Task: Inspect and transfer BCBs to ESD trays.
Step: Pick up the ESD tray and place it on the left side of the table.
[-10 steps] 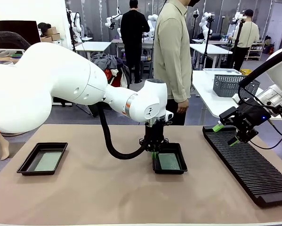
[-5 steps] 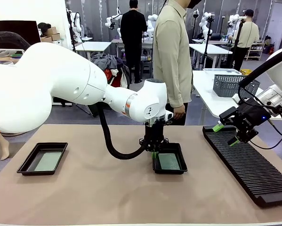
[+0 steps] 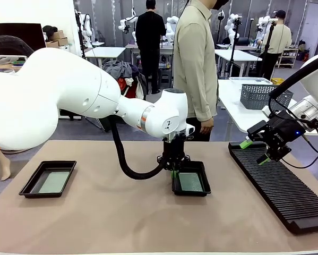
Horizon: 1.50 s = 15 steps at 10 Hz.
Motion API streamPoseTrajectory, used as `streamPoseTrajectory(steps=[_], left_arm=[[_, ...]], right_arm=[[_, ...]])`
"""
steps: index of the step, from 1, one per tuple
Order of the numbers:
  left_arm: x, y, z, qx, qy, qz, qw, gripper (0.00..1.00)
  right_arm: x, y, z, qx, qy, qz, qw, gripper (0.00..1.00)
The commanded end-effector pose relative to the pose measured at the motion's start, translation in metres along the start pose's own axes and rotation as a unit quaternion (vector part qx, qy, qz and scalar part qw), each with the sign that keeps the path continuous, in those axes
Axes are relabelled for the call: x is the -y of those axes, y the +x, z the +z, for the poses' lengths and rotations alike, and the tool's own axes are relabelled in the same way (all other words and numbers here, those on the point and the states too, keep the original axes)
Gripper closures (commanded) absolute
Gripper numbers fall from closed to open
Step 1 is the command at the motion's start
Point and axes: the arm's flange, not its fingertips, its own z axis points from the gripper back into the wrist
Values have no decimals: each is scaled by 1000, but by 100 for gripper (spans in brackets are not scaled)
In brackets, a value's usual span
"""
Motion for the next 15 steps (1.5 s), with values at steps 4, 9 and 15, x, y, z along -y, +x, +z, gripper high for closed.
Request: streamPoseTrajectory(steps=[4, 9, 15], left_arm=[[-36, 3, 7, -7, -76, -15, 997, 97], [-78, 14, 13, 4, -161, -45, 986, 97], [-135, -12, 27, 27, -212, -41, 976, 97]], right_arm=[[-1, -1, 1, -1, -6, -11, 1000, 0], [-1, -1, 1, -1, -6, -11, 1000, 0], [-1, -1, 1, -1, -6, -11, 1000, 0]])
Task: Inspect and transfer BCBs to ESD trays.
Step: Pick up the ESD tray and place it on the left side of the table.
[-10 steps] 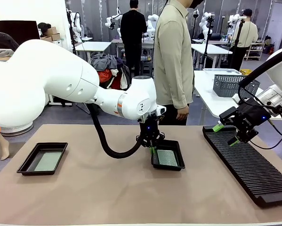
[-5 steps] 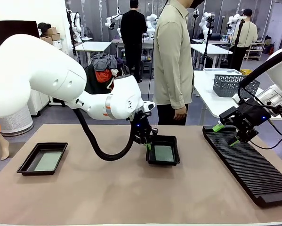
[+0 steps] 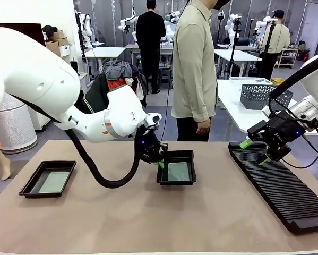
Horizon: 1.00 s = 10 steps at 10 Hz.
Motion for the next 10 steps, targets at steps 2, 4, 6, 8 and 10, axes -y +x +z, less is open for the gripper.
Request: streamPoseTrajectory(steps=[2, 4, 6, 8, 10], left_arm=[[-32, -34, 28, 15, -1, 3, 1000, 97], [-57, -43, 44, 14, 5, 3, 1000, 97], [-89, -51, 64, 20, 15, 8, 1000, 97], [-119, -54, 82, 21, 20, 11, 1000, 97], [-153, -59, 95, 24, 29, 16, 999, 97]], right_arm=[[-1, -1, 1, -1, -6, -11, 1000, 0], [-1, -1, 1, -1, -6, -11, 1000, 0], [-1, -1, 1, -1, -6, -11, 1000, 0], [-1, -1, 1, -1, -6, -11, 1000, 0], [-1, -1, 1, -1, -6, -11, 1000, 0]])
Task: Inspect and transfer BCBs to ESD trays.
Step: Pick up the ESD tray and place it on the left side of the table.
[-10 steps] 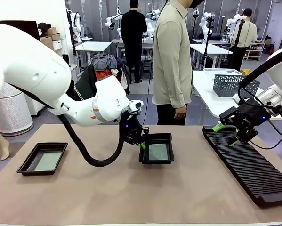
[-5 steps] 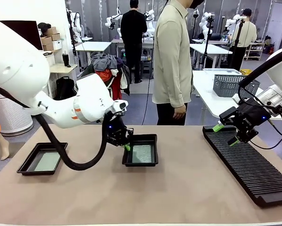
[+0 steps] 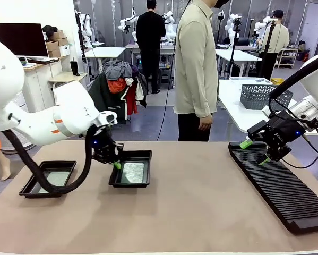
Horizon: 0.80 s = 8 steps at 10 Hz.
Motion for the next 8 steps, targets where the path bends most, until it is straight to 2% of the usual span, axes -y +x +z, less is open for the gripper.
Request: streamPoseTrajectory(steps=[1, 5, 8], left_arm=[[-30, -10, 9, 2, -13, -2, 1000, 97], [-79, -18, 17, 1, -2, 12, 1000, 97], [-101, -19, 20, -3, 3, 22, 1000, 97]], right_arm=[[-2, -1, 1, -1, -6, -10, 1000, 0], [-2, -1, 1, -1, -6, -10, 1000, 0], [-2, -1, 1, -1, -6, -10, 1000, 0]])
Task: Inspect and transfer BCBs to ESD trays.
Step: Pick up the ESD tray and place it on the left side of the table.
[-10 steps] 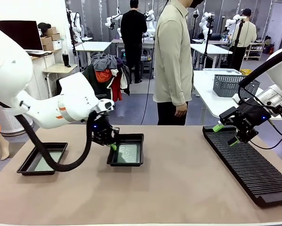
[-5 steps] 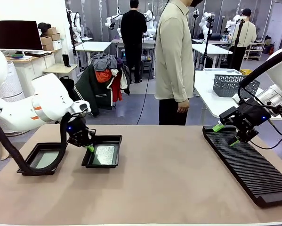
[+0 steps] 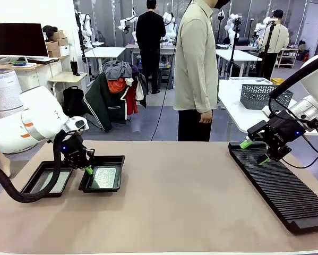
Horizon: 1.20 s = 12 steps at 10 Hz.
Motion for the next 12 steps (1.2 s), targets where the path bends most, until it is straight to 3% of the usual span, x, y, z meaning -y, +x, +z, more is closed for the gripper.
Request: streamPoseTrajectory(steps=[1, 12], left_arm=[[-12, -6, 6, -2, -12, -13, 1000, 97], [-17, -1, -8, -5, 4, 1, 1000, 97]], right_arm=[[-2, -1, 1, -1, -6, -10, 1000, 0], [-2, -1, 1, -1, -6, -10, 1000, 0]])
